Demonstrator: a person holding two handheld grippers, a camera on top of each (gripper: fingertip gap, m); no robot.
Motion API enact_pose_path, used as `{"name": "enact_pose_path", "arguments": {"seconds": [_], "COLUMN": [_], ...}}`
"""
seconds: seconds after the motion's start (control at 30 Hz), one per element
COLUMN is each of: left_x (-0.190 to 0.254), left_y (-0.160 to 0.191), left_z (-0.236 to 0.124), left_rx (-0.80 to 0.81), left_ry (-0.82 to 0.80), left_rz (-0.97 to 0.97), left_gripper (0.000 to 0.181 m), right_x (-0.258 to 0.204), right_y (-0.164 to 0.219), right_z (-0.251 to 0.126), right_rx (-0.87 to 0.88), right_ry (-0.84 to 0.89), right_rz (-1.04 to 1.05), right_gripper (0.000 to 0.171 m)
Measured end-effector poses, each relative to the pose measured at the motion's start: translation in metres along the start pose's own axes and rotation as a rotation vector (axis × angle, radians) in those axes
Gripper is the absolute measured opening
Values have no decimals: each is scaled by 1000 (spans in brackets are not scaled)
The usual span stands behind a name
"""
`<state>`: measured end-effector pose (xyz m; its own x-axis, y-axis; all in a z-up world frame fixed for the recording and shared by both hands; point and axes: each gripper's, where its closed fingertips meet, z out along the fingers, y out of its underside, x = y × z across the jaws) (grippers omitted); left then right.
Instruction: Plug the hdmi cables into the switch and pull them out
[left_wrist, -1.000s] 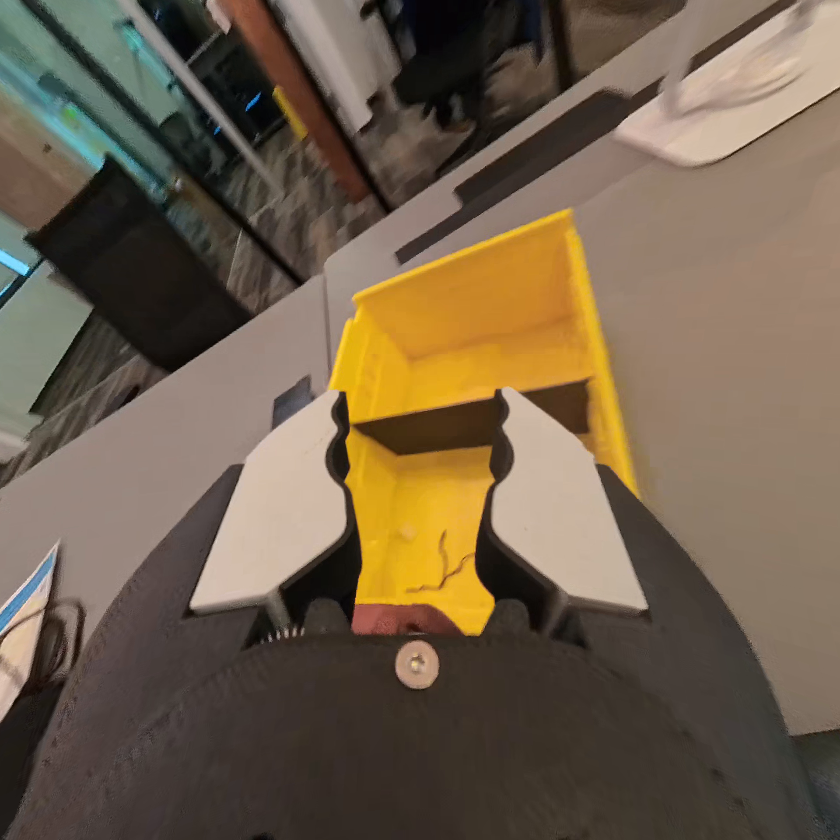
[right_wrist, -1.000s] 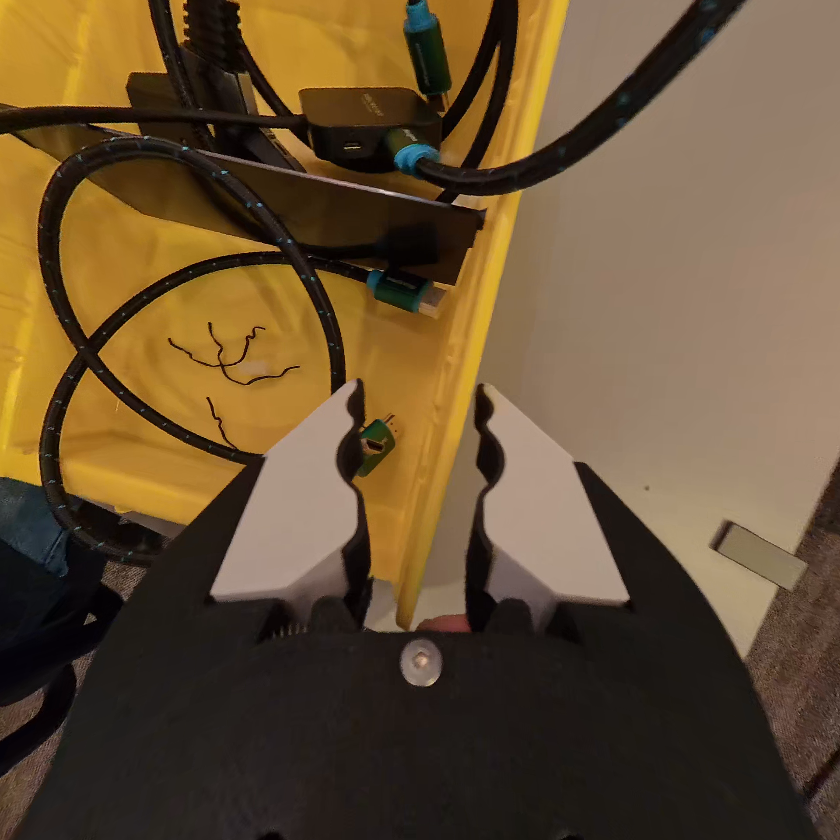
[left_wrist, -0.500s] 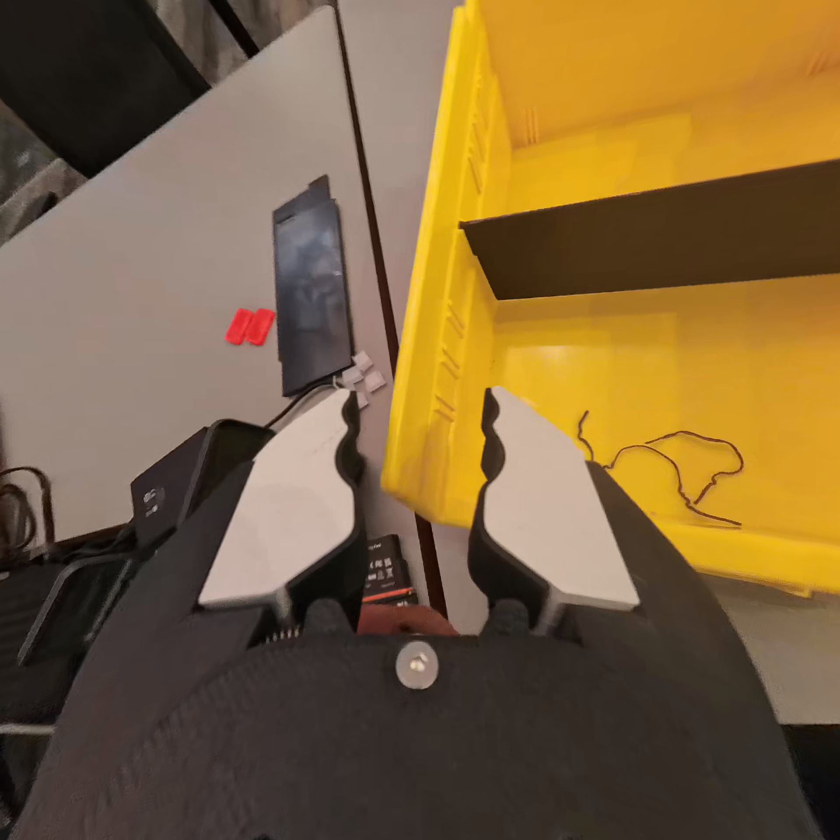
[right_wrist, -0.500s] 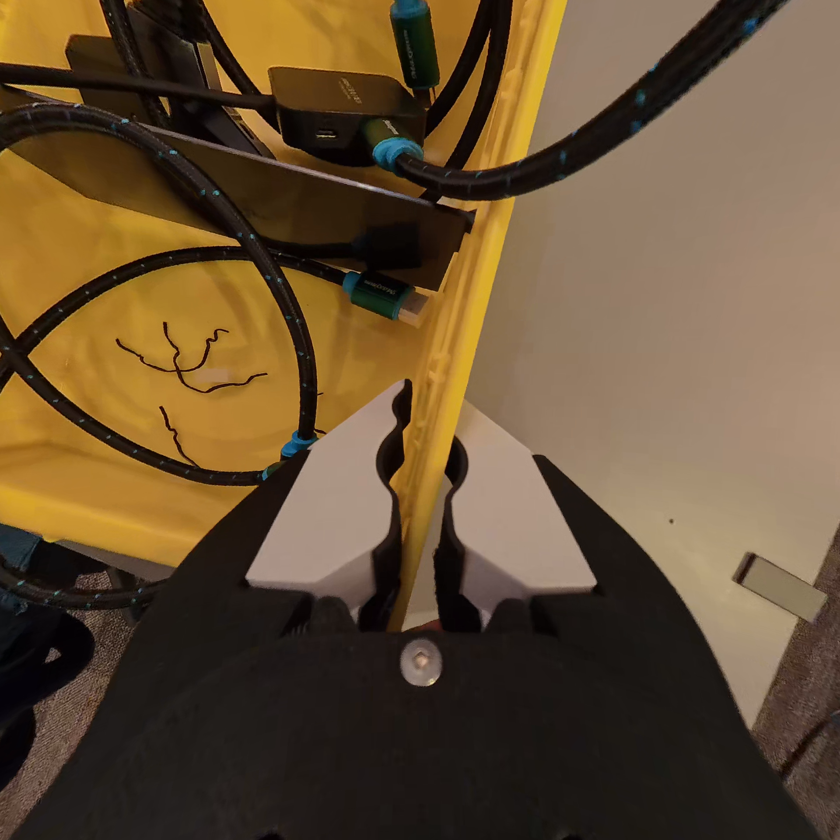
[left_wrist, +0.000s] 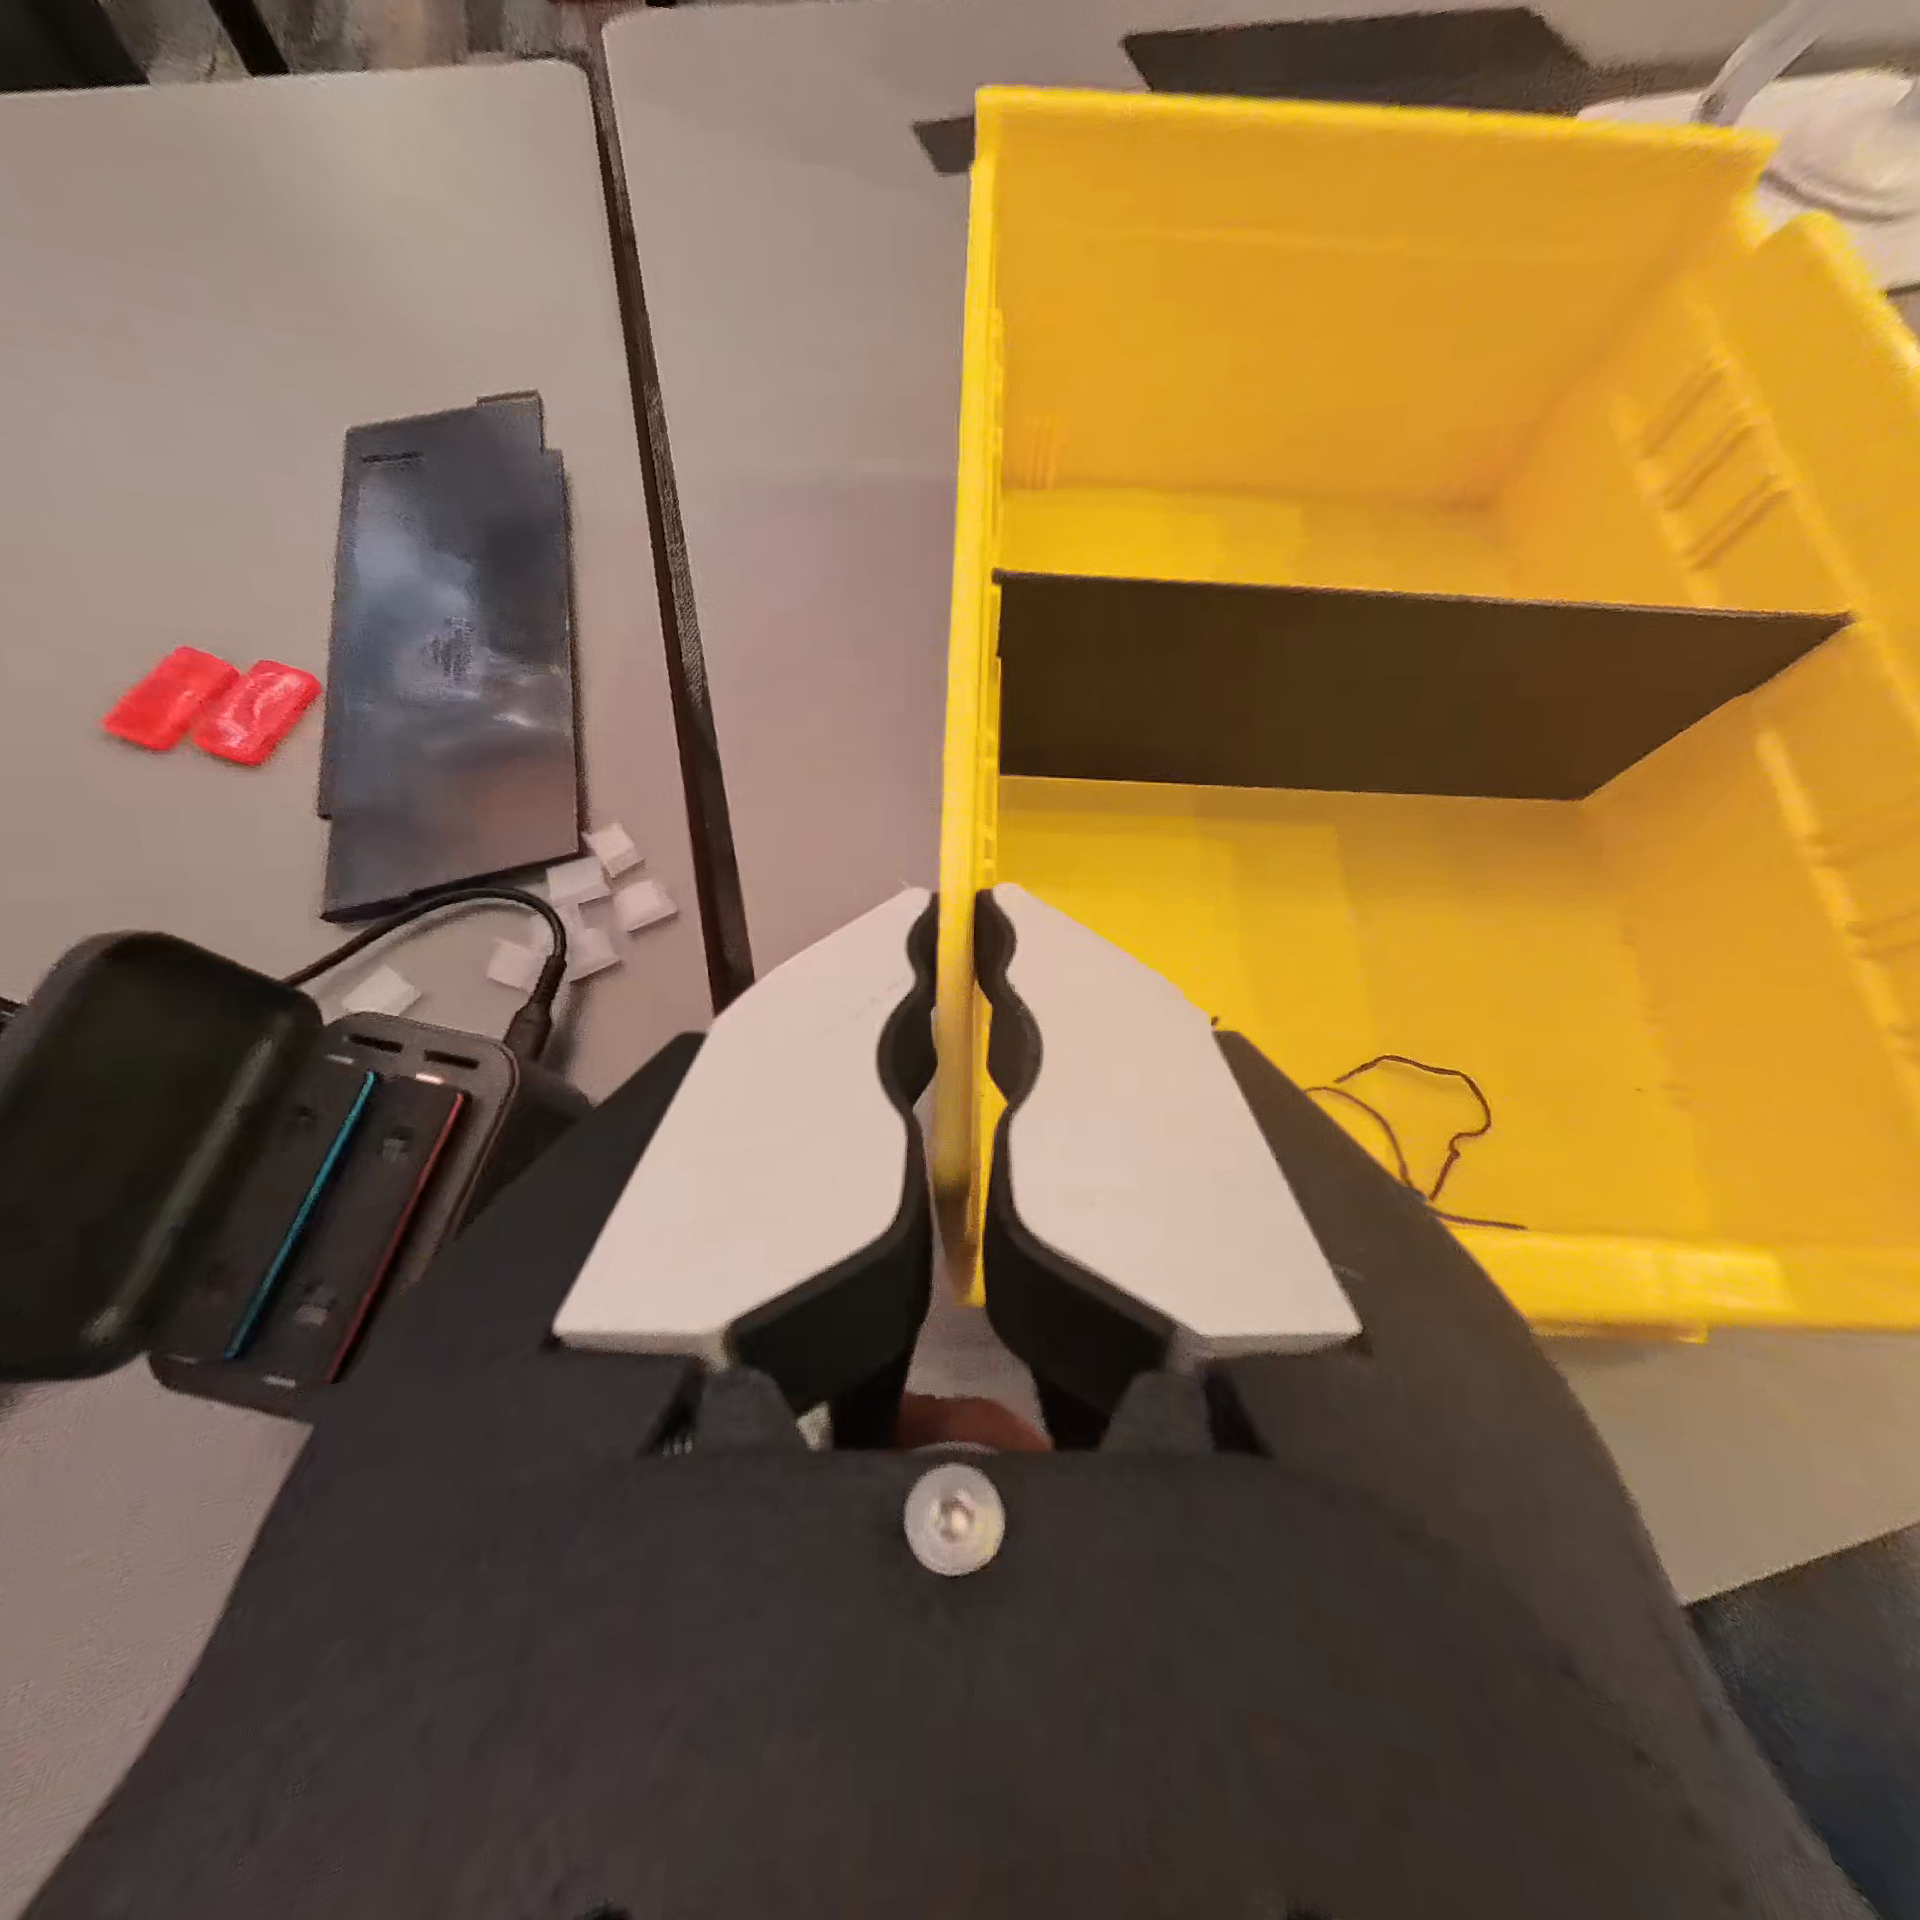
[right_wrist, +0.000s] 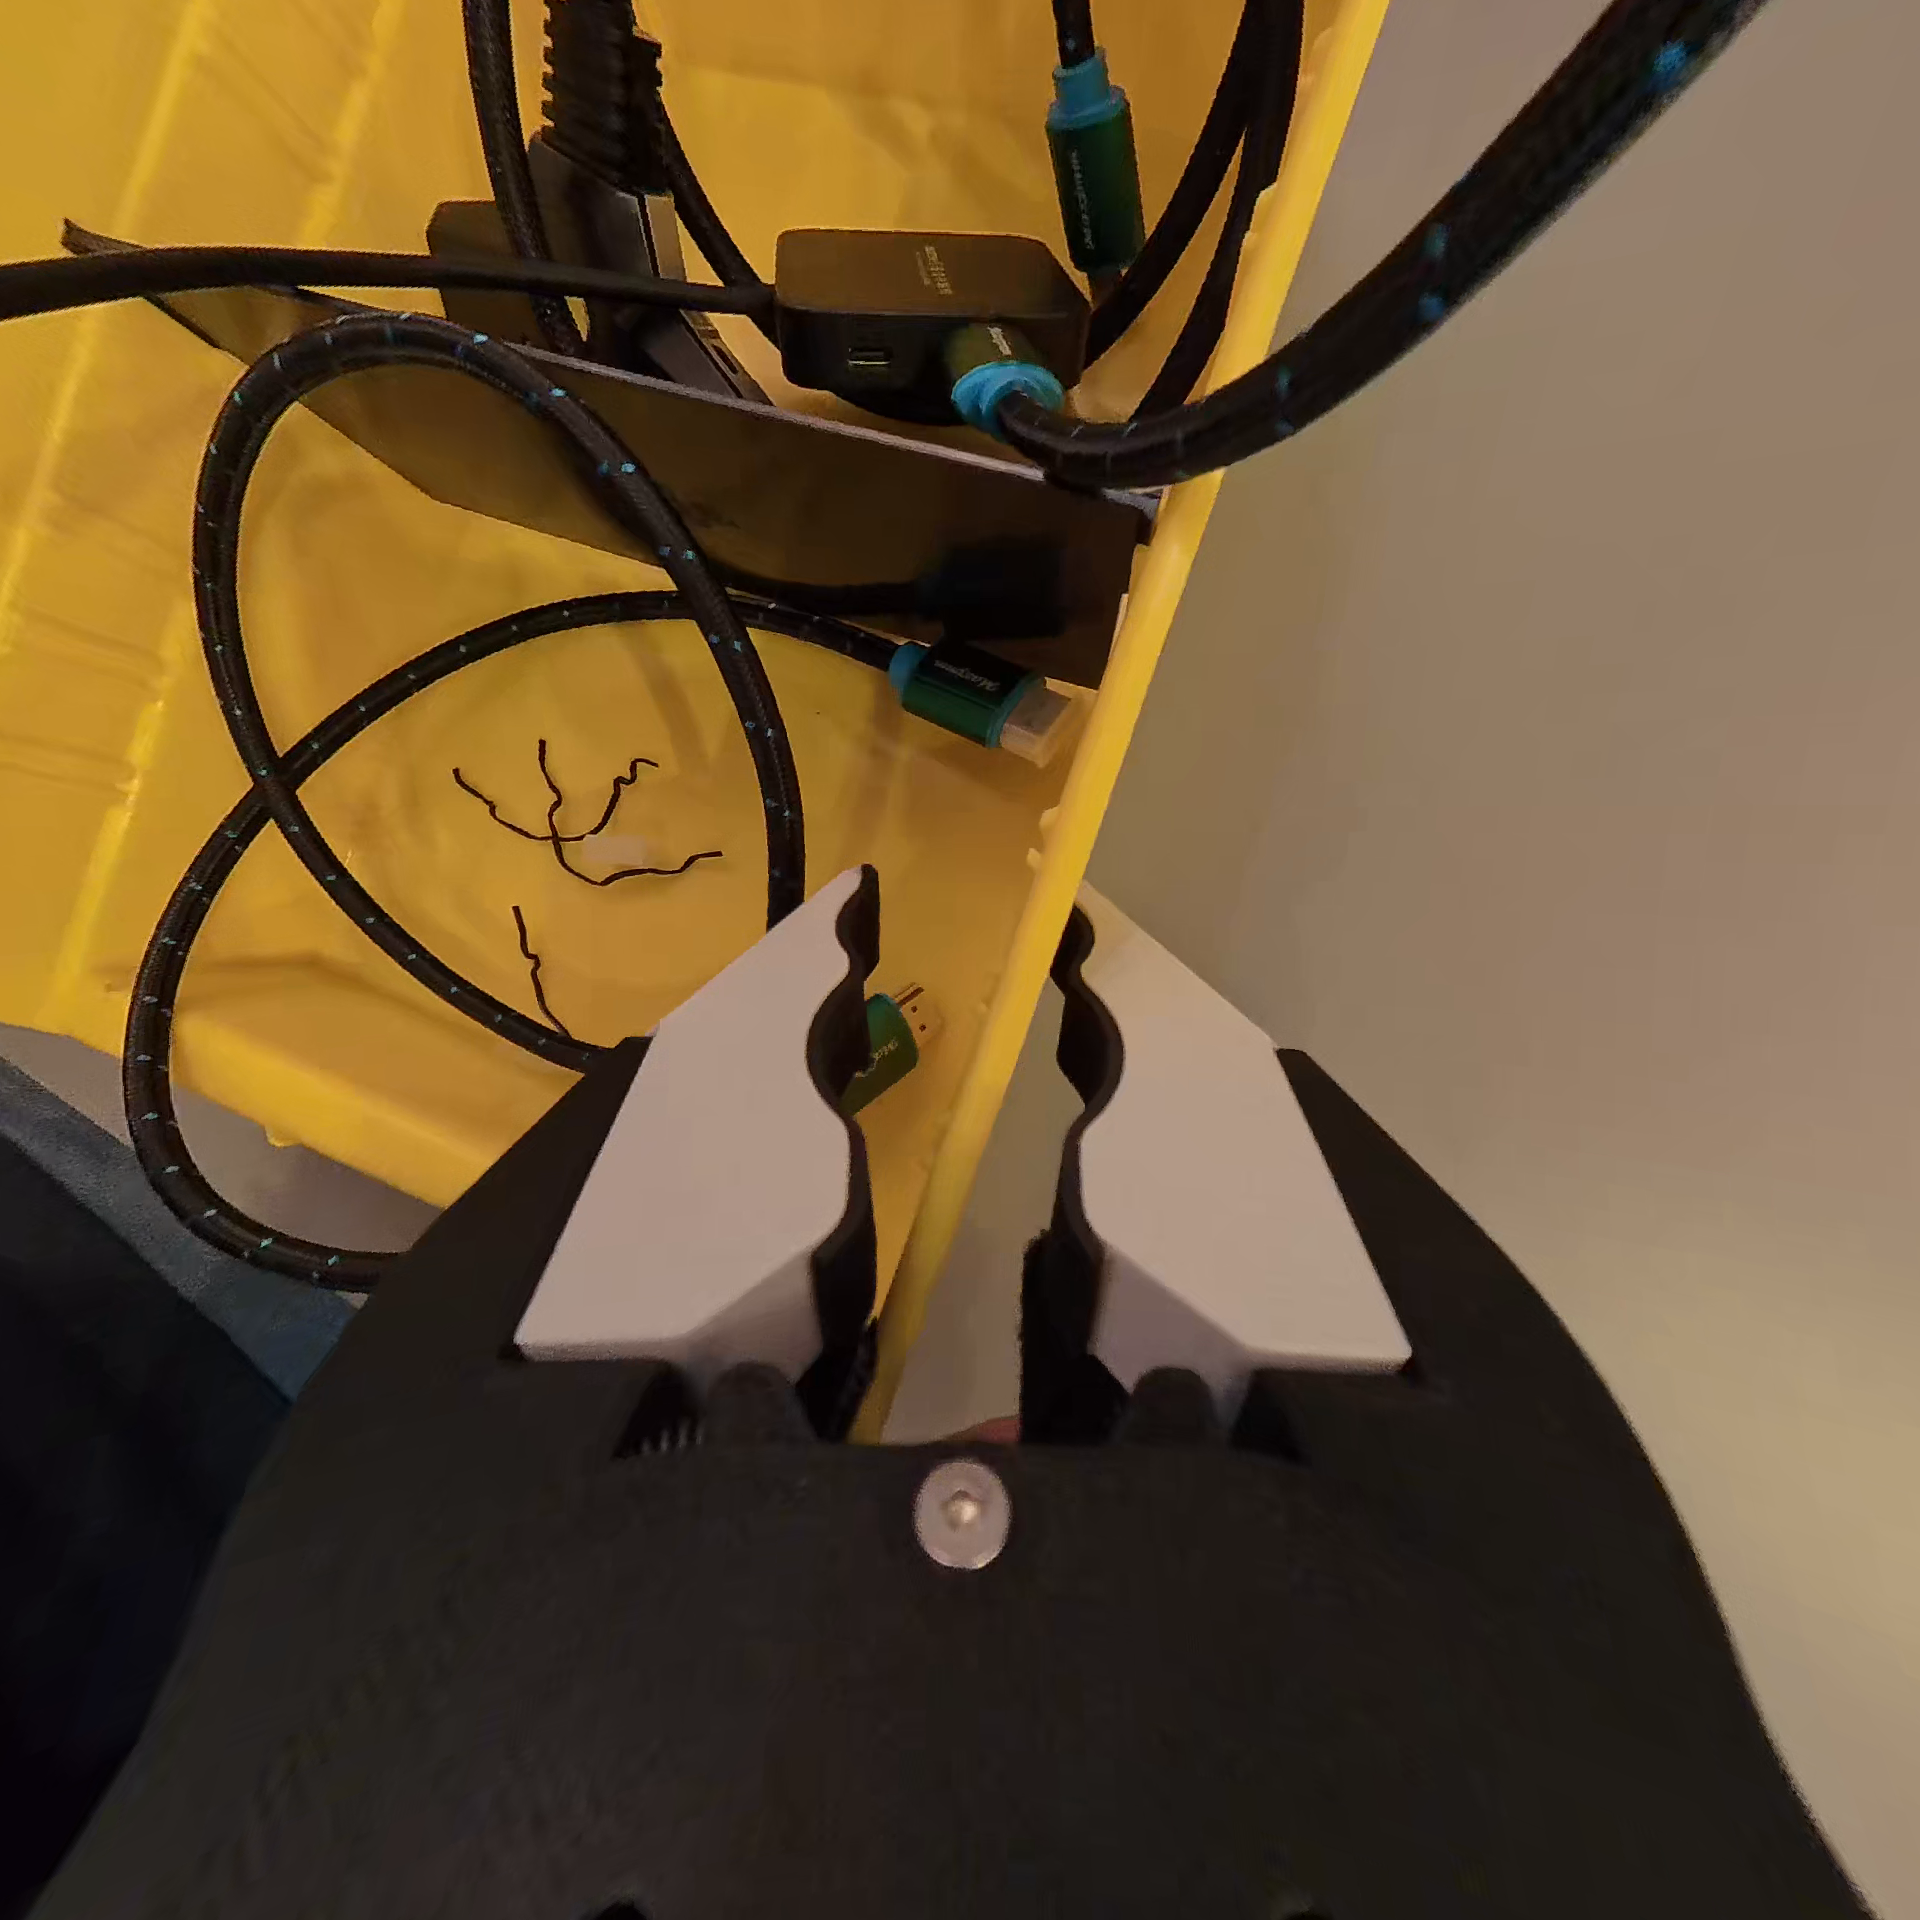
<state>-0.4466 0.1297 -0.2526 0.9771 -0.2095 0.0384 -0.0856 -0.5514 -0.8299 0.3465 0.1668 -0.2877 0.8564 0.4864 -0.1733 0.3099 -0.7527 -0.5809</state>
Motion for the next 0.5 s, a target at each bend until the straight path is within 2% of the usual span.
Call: {"name": "enact_pose_path", "arguments": {"seconds": [0.07,0.13,0.2,0.23,0.27,0.5], "left_x": [4,11,17,13,13,21], "left_y": [3,22,20,17,16,13], "left_z": [-1,6,7,7,8,11], "left_rx": [28,-48,-20,0,3,39], "left_ry": [11,50,78,41,24,28], "left_rz": [-8,-20,-56,-53,-39,-83], "left_gripper": [4,37,25,8,4,3], "right_x": [-16,-29,-40,-46,-51,-86], "right_y": [-9,-16,-22,-25,-27,-42], "right_z": [9,17,24,27,30,47], "right_rx": [11,14,11,10,11,22], "right_ry": [-31,-52,-64,-71,-76,-131], "right_rz": [-14,-32,-52,-63,-72,-86], "right_gripper": [34,36,36,35,35,36]}}
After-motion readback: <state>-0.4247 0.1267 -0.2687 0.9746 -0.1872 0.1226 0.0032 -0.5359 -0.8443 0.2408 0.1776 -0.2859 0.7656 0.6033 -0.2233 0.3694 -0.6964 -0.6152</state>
